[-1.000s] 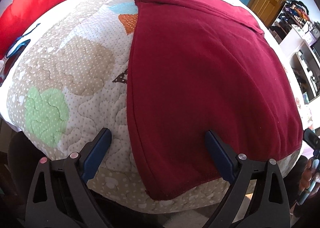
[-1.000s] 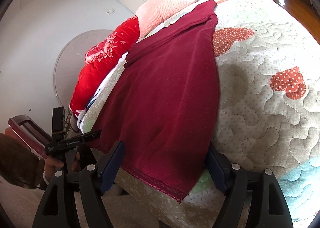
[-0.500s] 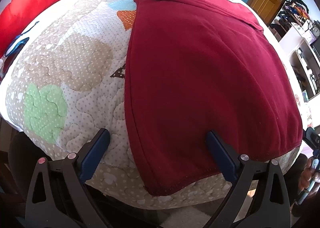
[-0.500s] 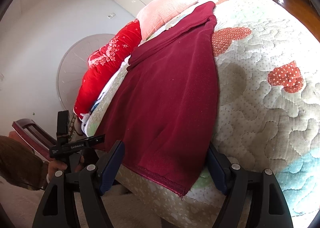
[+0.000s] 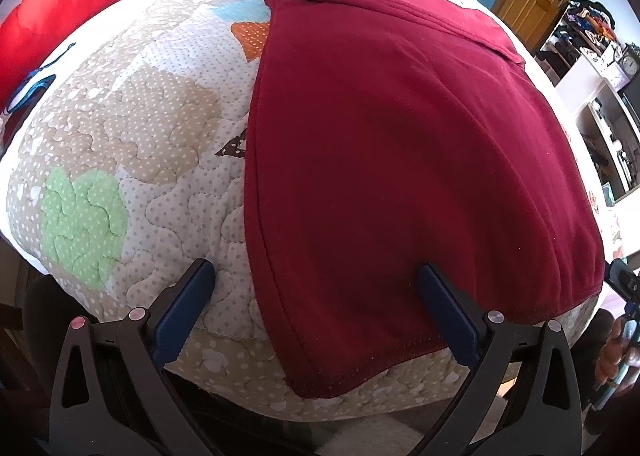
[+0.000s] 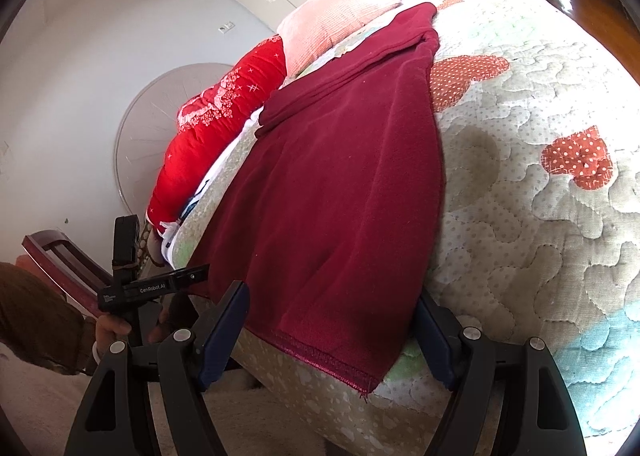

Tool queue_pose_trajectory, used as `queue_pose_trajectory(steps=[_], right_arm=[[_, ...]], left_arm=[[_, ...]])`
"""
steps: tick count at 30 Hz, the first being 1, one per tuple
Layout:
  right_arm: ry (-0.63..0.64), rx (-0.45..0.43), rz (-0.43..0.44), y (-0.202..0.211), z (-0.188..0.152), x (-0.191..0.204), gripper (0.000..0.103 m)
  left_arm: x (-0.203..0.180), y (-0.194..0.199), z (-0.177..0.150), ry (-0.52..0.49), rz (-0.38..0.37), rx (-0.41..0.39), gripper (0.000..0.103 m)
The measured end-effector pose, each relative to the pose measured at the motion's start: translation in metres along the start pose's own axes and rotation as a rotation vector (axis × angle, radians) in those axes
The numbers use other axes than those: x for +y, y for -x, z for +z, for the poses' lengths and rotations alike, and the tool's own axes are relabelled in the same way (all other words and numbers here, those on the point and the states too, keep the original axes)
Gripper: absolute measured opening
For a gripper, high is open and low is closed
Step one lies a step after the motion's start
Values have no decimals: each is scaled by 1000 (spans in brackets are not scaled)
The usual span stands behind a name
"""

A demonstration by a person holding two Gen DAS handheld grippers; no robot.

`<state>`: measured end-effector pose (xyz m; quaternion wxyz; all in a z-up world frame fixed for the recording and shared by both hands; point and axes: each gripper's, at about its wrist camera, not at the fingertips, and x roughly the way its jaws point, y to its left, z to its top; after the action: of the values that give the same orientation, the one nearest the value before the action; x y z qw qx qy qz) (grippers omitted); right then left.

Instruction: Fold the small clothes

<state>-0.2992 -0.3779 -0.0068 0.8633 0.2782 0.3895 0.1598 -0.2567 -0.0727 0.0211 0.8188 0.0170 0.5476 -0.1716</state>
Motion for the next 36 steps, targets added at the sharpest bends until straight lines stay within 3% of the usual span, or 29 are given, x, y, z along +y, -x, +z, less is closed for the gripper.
queue_pose_trajectory(steps=[18, 23, 24, 26, 27, 28, 31, 35, 36], right_arm=[[-14, 3, 55, -3, -1, -2, 77], [-16, 11, 53, 0, 0, -7, 66], [-16, 13, 52, 0, 0, -8, 63], [-10, 22, 58, -1, 0, -10, 43], [-6, 19, 59, -1, 0, -10, 36], [-4, 17, 64, -3, 0, -10, 27], [17, 37, 84, -13, 1, -7, 22], [39, 53, 94, -16, 5, -5, 21], [39, 52, 97, -15, 6, -5, 21]], left_arm=[[8, 5, -5, 14, -42, -4, 102], [24, 10, -2, 64, -124, -3, 102], [26, 11, -2, 71, -129, -6, 98], [29, 14, -2, 66, -105, -21, 78], [31, 14, -3, 66, -84, -27, 59], [35, 15, -3, 76, -78, -30, 49], [46, 19, -3, 102, -115, -25, 24], [42, 23, -5, 63, -112, -21, 14], [42, 24, -5, 63, -123, -18, 7]])
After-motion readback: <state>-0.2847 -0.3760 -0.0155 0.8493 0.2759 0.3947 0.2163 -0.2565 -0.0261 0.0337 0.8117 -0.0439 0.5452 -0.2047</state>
